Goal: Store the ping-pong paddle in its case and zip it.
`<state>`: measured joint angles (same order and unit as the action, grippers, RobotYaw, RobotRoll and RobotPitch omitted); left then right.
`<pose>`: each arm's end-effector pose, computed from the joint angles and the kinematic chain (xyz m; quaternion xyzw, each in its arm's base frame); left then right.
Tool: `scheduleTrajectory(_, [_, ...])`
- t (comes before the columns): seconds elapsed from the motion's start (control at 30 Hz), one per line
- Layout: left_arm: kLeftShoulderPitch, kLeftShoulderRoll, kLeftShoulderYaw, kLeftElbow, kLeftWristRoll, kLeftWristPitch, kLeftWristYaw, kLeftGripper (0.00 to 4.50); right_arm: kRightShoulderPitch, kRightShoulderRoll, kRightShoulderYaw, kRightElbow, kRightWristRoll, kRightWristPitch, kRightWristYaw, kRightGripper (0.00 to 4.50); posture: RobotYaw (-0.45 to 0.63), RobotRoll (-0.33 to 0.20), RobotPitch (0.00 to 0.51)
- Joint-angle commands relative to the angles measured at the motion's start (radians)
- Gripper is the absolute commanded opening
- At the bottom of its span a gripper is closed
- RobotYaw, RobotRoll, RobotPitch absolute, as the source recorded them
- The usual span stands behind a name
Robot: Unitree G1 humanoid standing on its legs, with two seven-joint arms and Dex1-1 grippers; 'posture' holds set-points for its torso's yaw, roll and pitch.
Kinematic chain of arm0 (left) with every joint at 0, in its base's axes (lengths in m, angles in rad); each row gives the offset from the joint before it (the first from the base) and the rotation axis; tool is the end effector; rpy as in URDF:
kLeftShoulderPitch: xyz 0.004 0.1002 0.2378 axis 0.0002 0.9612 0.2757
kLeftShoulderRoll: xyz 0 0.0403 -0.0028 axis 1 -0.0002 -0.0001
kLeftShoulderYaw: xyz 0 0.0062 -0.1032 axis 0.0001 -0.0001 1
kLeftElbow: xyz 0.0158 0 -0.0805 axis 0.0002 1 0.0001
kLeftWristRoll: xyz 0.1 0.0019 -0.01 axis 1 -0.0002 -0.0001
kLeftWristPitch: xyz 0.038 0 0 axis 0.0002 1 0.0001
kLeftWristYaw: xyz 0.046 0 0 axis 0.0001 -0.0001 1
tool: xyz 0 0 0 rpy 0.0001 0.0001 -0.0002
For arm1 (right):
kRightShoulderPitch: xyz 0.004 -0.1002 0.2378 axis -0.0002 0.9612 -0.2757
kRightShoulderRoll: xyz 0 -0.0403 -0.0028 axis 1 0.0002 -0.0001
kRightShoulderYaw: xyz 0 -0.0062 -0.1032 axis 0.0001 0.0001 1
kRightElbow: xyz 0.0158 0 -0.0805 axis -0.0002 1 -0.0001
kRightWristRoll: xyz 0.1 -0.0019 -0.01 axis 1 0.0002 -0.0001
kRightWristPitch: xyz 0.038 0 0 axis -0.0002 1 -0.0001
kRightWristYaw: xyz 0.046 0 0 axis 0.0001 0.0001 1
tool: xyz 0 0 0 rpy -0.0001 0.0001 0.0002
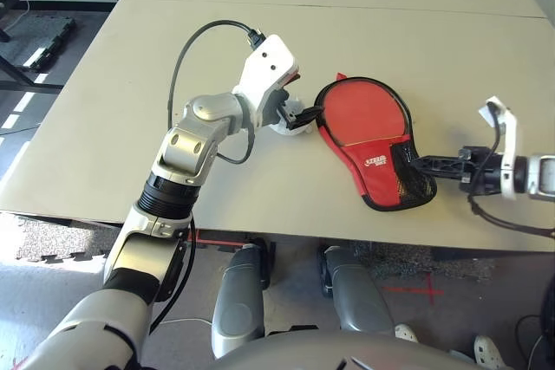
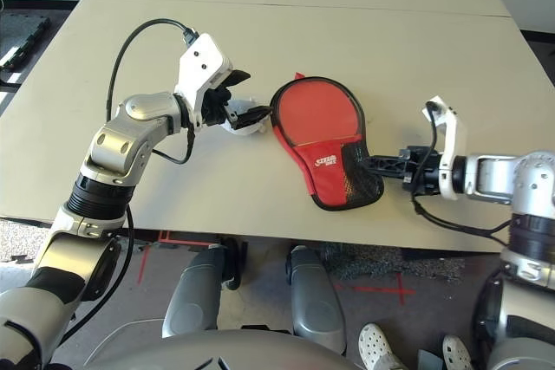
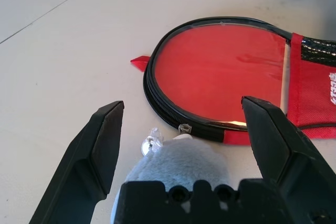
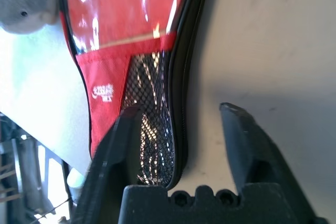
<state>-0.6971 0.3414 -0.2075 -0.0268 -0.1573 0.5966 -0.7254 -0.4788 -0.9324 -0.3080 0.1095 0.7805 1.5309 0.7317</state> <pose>0.2960 0.1306 0.1887 0.1640 0.0242 -0.4585 0.8731 0.2275 -0.3226 0.1976 0.1942 0.3917 0.2436 0.8657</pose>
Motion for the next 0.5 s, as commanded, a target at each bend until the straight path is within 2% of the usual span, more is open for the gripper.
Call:
scheduleTrajectory(0.03, [0.011, 0.007, -0.015, -0.001, 0.004, -0.004, -0.007, 4.5, -0.028, -0.107, 0.123, 0.041, -0.07, -0.217, 0.175, 4.0, -0.02, 0.0, 0.221])
scheduleTrajectory(0.07, [0.011, 0.007, -0.016, -0.001, 0.004, -0.004, -0.008, 4.5, -0.037, -0.127, 0.16, 0.066, -0.11, -0.317, 0.227, 4.36, -0.02, 0.0, 0.221])
scheduleTrajectory(0.1, [0.01, 0.008, -0.016, -0.001, 0.004, -0.004, -0.009, 4.5, -0.051, -0.138, 0.202, 0.104, -0.161, -0.429, 0.277, 4.47, -0.02, 0.0, 0.219])
scheduleTrajectory(0.23, [0.004, 0.012, -0.019, 0.003, 0.004, -0.005, -0.012, 4.5, -0.149, -0.124, 0.333, 0.287, -0.318, -0.775, 0.467, 4.47, -0.02, 0.0, 0.217])
scheduleTrajectory(0.37, [-0.002, 0.022, -0.017, 0.002, 0.003, -0.001, -0.014, 4.5, -0.302, -0.034, 0.434, 0.562, -0.473, -1.068, 0.592, 4.47, 0.0, 0.0, 0.222])
scheduleTrajectory(0.5, [0.008, 0.037, -0.012, -0.021, 0.001, 0.015, -0.01, 4.5, -0.431, 0.083, 0.455, 0.811, -0.574, -1.322, 0.627, 4.47, 0.01, 0.0, 0.223])
